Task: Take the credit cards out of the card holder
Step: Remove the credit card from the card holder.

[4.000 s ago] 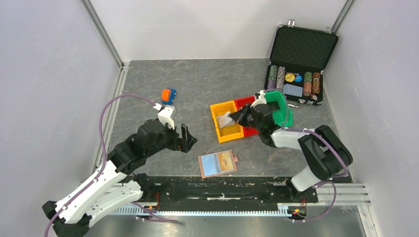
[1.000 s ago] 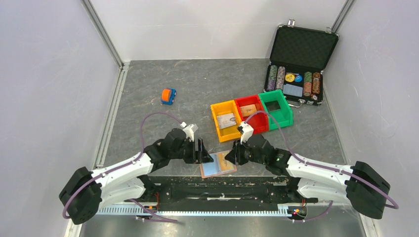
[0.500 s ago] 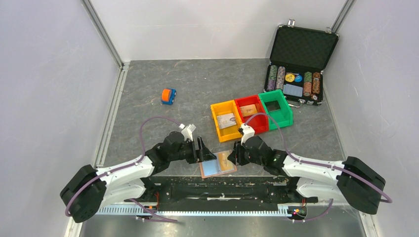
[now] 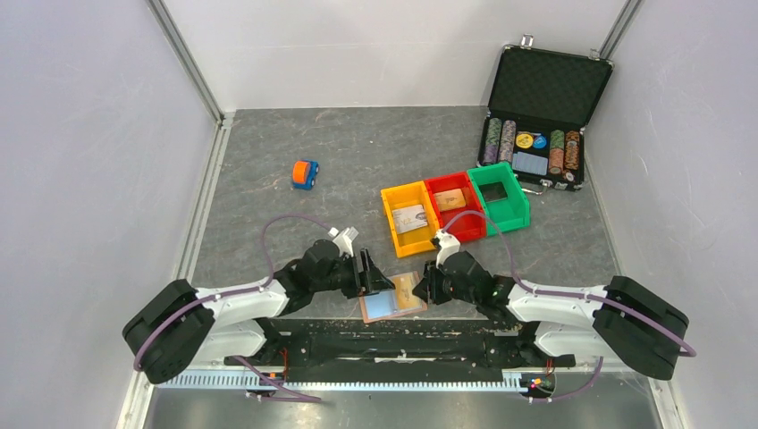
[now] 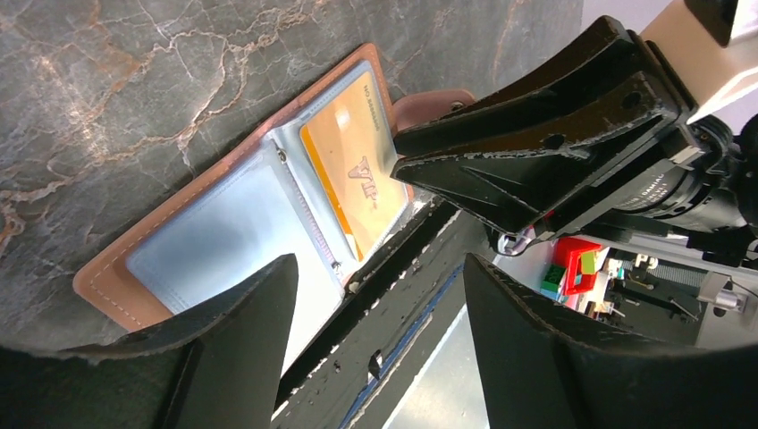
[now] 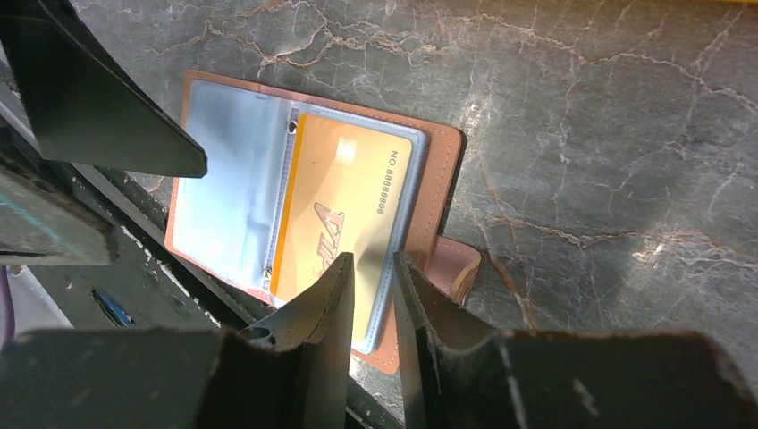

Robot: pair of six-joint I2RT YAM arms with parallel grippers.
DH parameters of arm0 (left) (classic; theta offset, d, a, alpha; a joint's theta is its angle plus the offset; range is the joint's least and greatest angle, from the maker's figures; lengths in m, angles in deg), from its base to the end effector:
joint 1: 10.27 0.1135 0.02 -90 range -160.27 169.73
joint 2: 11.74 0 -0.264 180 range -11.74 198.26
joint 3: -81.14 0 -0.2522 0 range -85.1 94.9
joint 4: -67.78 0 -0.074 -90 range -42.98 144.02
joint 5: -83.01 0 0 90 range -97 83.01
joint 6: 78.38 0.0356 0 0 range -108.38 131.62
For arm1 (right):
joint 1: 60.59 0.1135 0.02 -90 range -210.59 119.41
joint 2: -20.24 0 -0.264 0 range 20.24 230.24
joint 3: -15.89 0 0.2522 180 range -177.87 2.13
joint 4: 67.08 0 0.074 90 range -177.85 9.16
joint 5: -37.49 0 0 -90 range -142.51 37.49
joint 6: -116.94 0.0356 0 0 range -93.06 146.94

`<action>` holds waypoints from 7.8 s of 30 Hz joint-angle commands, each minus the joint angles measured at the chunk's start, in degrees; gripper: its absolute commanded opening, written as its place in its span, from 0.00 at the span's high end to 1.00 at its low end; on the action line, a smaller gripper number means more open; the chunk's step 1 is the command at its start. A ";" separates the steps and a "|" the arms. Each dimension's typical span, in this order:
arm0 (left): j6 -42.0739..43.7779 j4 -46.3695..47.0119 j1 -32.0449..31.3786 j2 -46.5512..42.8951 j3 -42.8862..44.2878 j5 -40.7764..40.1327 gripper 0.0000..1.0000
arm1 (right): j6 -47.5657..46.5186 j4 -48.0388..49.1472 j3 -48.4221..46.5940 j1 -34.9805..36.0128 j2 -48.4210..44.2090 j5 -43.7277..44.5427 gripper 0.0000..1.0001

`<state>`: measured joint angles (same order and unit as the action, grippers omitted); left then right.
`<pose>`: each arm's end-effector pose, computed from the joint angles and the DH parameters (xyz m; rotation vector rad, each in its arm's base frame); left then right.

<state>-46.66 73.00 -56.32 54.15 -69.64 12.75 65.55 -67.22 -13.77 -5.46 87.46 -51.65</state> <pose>0.1344 -0.1568 0.1478 -0.0232 2.4432 -1.3362 0.1173 0.1674 0.1361 -0.3326 2.3520 0.8389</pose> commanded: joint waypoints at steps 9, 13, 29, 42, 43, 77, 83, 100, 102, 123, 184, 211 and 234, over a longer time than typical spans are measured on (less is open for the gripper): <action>-1.05 5.80 -3.32 6.21 1.38 -2.11 0.28 | 0.99 -0.55 -0.82 0.19 -2.82 -0.52 0.78; -0.76 6.17 -3.87 7.98 1.84 -2.38 0.29 | 0.73 -2.25 -2.53 0.20 -4.73 0.01 0.73; -0.69 6.77 -4.76 9.36 1.81 -3.05 0.32 | 2.72 2.59 -0.78 0.15 -0.40 -0.69 0.77; -0.52 5.20 -5.46 10.26 5.10 -3.76 0.33 | 4.51 2.35 1.72 0.16 -1.57 -1.27 0.81; -0.43 5.14 -5.55 10.18 5.21 -4.07 0.34 | 4.18 1.68 1.20 0.18 -1.98 -1.22 0.81; -7.90 15.62 -7.56 11.86 2.20 -4.09 0.73 | 7.80 8.43 6.36 0.15 0.75 -3.73 0.88; -7.85 14.95 -7.57 10.46 1.43 -4.78 0.93 | 7.88 8.52 6.23 0.18 0.92 -3.67 0.88; -6.39 6.38 -7.31 5.96 -0.98 -8.76 0.98 | 8.36 8.46 6.89 0.17 1.44 -2.62 0.89; -6.11 4.90 -7.22 5.05 -1.20 -9.63 0.98 | 8.24 8.11 6.60 0.18 1.28 -2.62 0.89; -6.61 9.14 -6.36 3.67 -3.71 -8.31 0.94 | 7.97 8.17 6.21 0.16 -0.05 -2.71 0.89; -1.22 8.50 -3.92 8.03 -1.84 -7.27 0.58 | 6.81 9.44 -1.51 0.31 5.10 -2.05 0.85; -3.60 20.03 -3.97 6.25 -6.14 -6.12 0.74 | 8.15 11.76 0.69 0.23 8.16 -3.58 0.85; -4.85 25.96 -3.86 8.89 -8.16 -5.46 0.84 | 8.49 12.21 0.91 0.28 9.00 -3.58 0.85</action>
<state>-50.42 95.43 -60.23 65.77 -77.03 7.09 73.90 -55.28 -13.38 -5.42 95.43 -55.52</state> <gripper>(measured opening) 0.172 0.147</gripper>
